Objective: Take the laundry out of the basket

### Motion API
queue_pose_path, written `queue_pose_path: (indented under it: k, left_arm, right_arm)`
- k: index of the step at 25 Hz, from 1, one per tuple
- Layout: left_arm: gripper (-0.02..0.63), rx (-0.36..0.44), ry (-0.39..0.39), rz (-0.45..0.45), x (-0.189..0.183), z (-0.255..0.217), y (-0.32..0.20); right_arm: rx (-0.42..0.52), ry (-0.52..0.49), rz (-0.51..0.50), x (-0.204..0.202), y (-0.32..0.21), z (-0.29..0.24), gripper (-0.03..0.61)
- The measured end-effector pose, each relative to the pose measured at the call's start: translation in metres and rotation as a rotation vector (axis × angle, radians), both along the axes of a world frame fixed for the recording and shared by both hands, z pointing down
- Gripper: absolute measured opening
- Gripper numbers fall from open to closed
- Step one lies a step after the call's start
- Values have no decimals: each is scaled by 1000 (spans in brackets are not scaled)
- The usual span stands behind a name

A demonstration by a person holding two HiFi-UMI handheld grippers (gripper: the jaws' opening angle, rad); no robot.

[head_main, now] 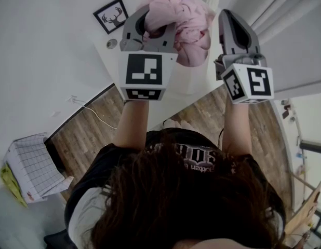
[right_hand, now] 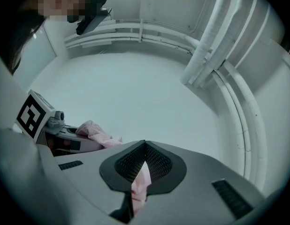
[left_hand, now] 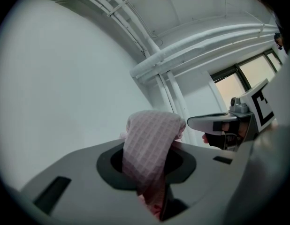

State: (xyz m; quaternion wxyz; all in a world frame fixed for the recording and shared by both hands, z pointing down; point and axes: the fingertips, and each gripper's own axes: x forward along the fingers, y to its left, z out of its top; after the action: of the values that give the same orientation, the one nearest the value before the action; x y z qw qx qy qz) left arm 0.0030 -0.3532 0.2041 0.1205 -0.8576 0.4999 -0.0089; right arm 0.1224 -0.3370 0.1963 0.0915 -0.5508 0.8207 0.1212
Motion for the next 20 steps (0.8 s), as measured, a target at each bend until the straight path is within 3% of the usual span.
queue_pose_path:
  k: [20]
  left_arm:
    - [100,19,-11,-20,-1,-1,1]
  right_arm:
    - [-5,1,16,7,5,-3,26]
